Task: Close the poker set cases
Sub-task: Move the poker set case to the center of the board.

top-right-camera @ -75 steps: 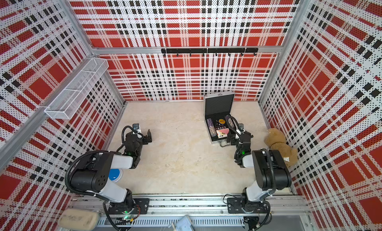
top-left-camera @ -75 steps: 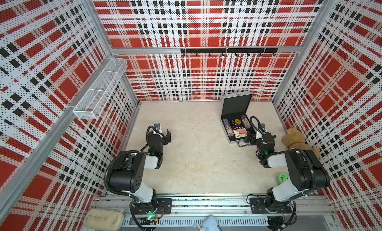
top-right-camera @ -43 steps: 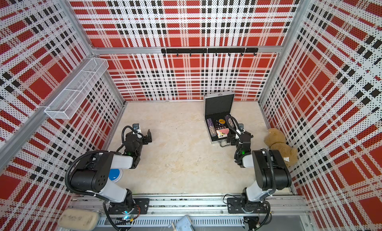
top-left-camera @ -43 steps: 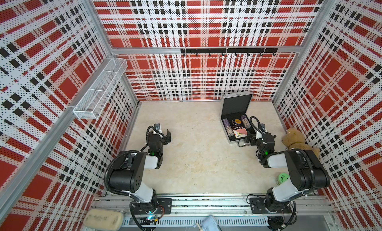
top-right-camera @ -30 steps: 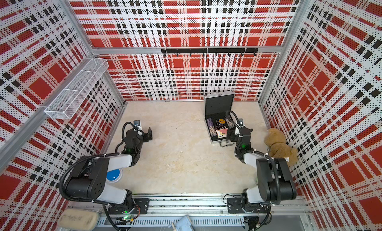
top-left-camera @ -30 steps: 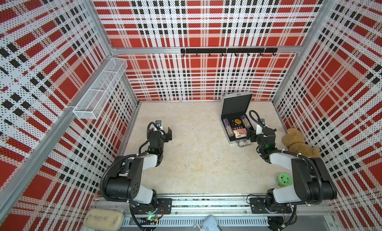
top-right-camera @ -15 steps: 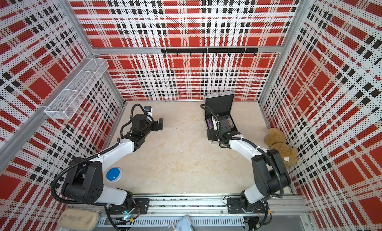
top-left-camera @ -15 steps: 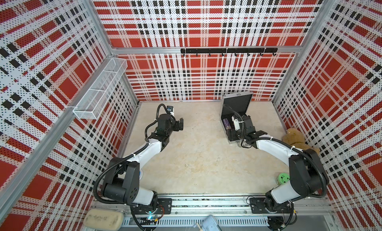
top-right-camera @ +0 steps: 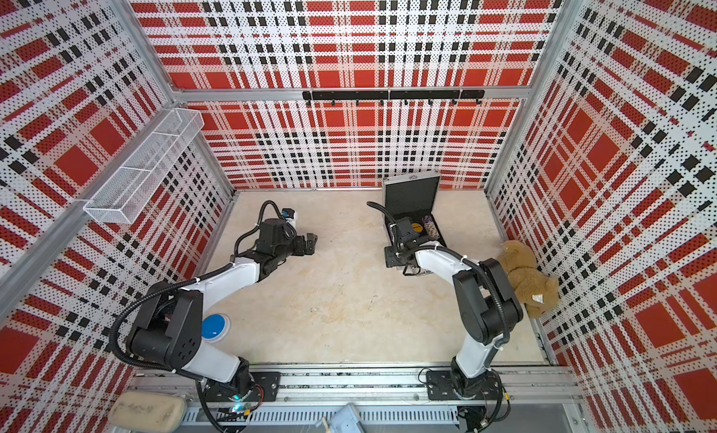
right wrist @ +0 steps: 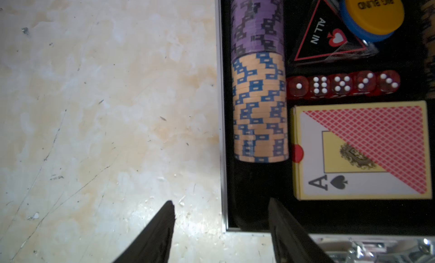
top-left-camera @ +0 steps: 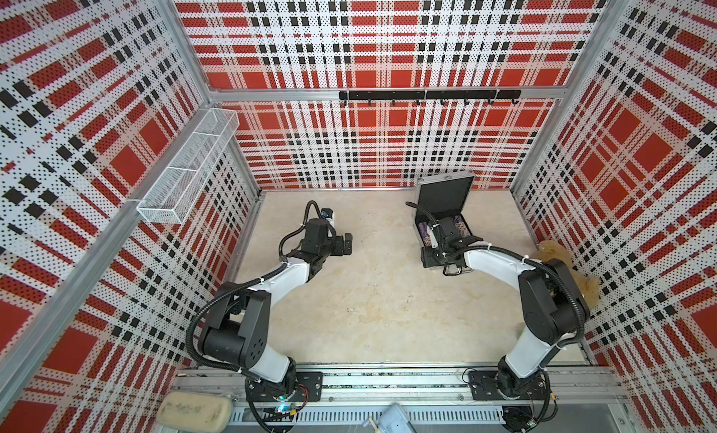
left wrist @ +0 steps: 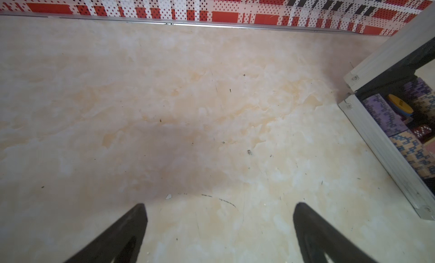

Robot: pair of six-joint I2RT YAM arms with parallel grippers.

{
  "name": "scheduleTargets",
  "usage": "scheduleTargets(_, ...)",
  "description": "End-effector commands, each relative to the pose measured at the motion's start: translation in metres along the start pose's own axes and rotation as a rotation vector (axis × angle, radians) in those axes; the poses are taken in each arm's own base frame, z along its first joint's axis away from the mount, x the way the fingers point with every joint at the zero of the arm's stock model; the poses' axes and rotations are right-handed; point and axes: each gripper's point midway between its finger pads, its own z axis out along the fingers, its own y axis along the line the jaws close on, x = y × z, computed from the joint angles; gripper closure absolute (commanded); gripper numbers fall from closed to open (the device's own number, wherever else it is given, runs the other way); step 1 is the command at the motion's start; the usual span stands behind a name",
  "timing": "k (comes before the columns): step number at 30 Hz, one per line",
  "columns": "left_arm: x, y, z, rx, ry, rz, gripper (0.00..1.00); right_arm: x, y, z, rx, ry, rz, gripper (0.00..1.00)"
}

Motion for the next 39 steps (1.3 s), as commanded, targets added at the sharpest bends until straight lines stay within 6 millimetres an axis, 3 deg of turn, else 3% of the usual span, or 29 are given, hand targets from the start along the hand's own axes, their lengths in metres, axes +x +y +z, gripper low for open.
scheduleTargets(1,-0.009,-0.004,0.002,0.014,-0.004,-0.022,0.01,-0.007,0.004,0.007,-0.01,0.009,0.004,0.39)
scheduleTargets(8,-0.004,-0.003,0.004,0.007,0.011,-0.024,0.01,-0.009,0.01,0.024,-0.024,0.045,-0.019,0.45)
scheduleTargets(26,0.005,0.006,0.003,-0.009,0.03,-0.038,0.01,-0.008,0.046,0.043,-0.139,0.107,-0.083,0.79)
scheduleTargets(39,0.013,0.01,-0.001,-0.014,0.043,-0.04,0.01,-0.005,0.093,0.053,-0.204,0.139,-0.153,0.8)
